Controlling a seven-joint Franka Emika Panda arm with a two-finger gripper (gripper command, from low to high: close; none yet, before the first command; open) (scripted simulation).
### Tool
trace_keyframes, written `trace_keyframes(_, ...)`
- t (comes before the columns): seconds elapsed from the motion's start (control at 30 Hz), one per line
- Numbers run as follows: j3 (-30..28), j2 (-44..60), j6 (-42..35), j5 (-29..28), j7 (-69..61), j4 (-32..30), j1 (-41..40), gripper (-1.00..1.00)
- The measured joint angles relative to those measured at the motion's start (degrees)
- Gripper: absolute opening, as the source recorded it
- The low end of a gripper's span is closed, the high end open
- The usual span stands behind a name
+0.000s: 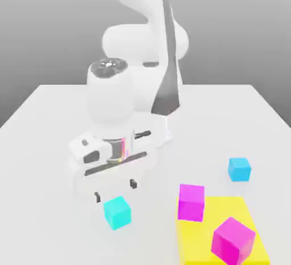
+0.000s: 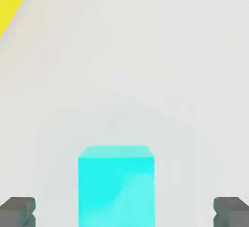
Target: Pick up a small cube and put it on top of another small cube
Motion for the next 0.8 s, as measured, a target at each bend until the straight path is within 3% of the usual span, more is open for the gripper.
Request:
trace_keyframes(0.1, 4.0, 6.2, 5.0, 2.6, -2.2, 1.1, -3.4, 0.00)
trace_keyframes(0.13, 4.9, 7.6, 6.1, 3.0, -2.5, 1.4, -4.2, -1.00)
trace_keyframes(0.37, 5.0, 7.6, 6.0, 2.8, -2.3, 1.4, -4.3, -1.00)
trace_keyframes(0.6, 1.2, -4.9, -4.6, -4.5, 3.2, -0.4, -1.8, -1.00)
trace_keyframes(0.8, 4.4, -5.0, -15.4, -6.0, 5.9, 10.4, 4.0, -1.00)
